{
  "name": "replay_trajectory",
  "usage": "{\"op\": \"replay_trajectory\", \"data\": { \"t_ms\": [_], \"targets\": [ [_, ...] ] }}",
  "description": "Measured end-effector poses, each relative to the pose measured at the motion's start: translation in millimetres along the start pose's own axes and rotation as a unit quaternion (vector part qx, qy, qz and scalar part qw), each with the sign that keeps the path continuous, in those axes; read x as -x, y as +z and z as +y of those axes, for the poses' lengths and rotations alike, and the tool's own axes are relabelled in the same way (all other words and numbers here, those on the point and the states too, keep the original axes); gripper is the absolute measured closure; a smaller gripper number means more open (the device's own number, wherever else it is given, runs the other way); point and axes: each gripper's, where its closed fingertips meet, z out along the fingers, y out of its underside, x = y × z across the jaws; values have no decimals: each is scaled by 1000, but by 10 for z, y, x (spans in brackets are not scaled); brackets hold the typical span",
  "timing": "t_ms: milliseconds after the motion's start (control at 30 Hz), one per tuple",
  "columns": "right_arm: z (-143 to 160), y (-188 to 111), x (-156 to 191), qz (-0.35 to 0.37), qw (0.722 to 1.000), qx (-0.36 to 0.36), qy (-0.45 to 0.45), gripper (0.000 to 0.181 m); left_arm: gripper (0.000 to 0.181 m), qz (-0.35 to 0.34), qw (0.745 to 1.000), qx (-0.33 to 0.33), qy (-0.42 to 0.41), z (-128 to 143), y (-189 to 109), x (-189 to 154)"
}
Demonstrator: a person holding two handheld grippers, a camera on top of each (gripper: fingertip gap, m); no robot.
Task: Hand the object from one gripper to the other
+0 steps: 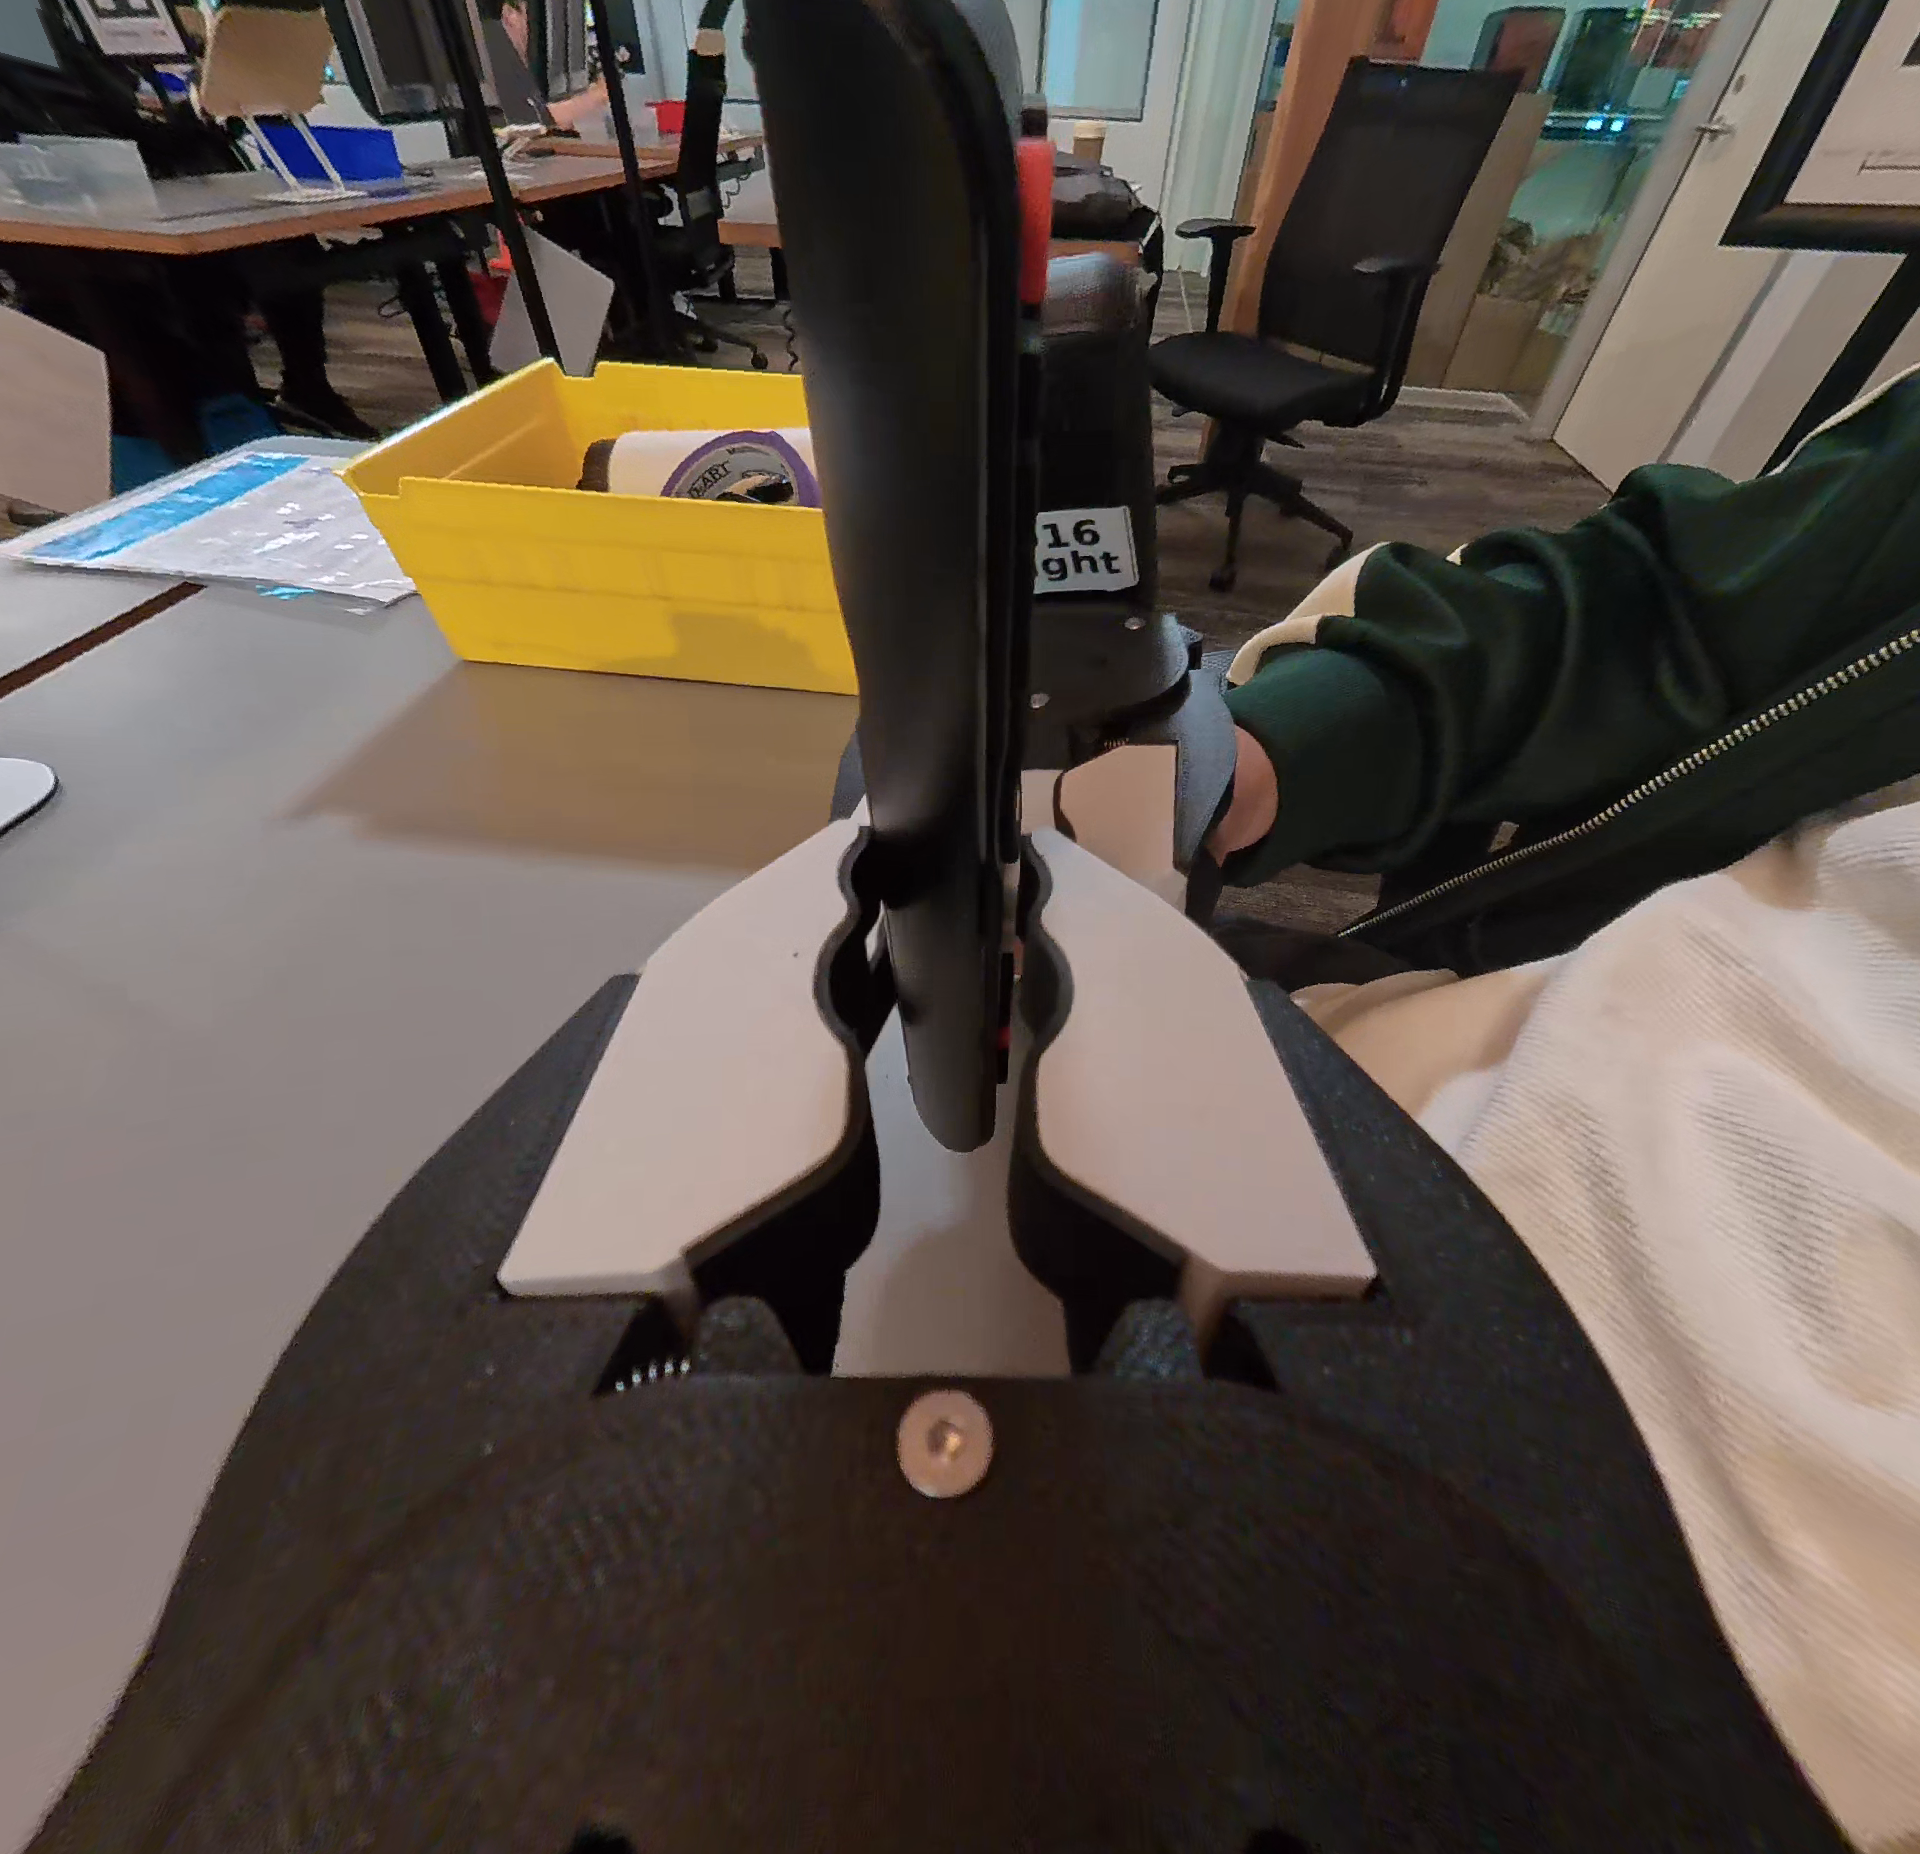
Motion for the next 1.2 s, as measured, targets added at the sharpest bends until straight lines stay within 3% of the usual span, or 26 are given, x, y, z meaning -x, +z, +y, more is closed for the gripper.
{"op": "replay_trajectory", "data": {
  "t_ms": [400,500,633,1200],
  "targets": [
    [47,19,26,6,999,18,-30,153,156,13,1000,19,-4,32,24,-41],
    [0,15,55,1,999,9,-32,154,155,20,1000,-4,-10,-25,8,-57],
    [-78,-10,64,3,999,-7,-41,156,138,18,999,-34,-23,-112,-31,-33],
    [-183,-152,-89,31,998,-29,-38,156,130,32,991,-103,-77,-171,-123,82]
  ]
}}
